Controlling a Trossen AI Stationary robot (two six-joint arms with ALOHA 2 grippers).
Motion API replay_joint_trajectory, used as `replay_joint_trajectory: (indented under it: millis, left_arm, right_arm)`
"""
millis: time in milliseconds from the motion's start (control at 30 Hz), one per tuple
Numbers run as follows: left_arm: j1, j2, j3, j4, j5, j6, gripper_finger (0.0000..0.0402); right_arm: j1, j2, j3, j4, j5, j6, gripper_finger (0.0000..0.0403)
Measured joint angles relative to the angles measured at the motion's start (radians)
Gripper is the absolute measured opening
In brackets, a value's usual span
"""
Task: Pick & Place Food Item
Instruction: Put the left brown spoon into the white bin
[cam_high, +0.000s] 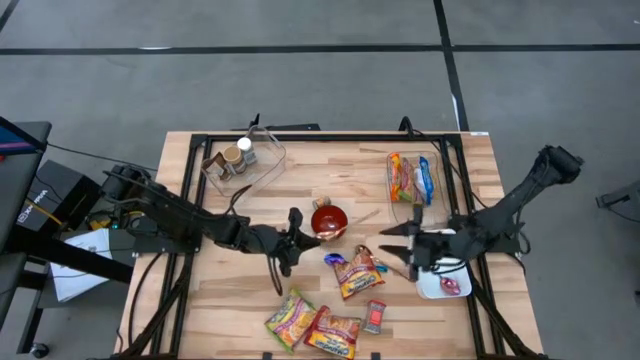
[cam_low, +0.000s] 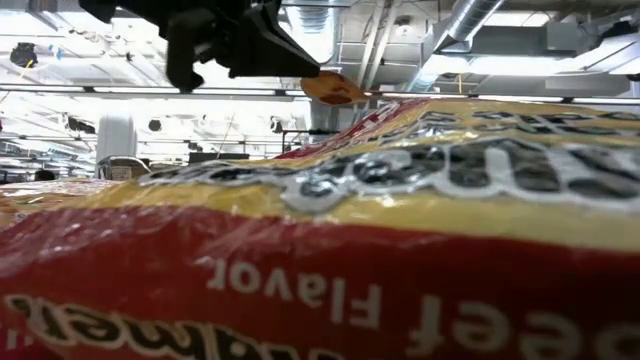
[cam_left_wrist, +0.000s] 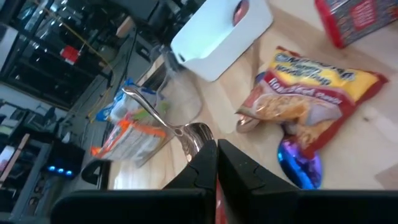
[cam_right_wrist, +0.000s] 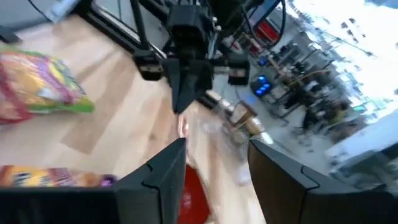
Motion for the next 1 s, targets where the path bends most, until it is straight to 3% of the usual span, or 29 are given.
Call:
replay_joint_trajectory:
  millis: [267, 500, 733, 1000]
  left_arm:
    - [0.011, 0.0, 0.0, 0.021, 0.044, -0.004, 0.0]
    - [-0.019, 0.0, 0.0, 0.02, 0.024, -0.004, 0.0]
    - [-0.029, 0.0, 0.0, 0.02, 0.015, -0.004, 0.0]
    - [-0.029, 0.0, 0.0, 0.019, 0.014, -0.004, 0.0]
  right_arm:
    - [-0.003, 0.328, 0.246, -0.114, 0.117, -0.095, 0.0166]
    - [-0.08, 0.526, 0.417, -0.331, 0.128, 0.002, 0.0166]
    - [-0.151, 0.58, 0.447, -0.371, 0.126, 0.044, 0.0166]
    - [-0.192, 0.58, 0.447, -0.435, 0.046, 0.13, 0.0166]
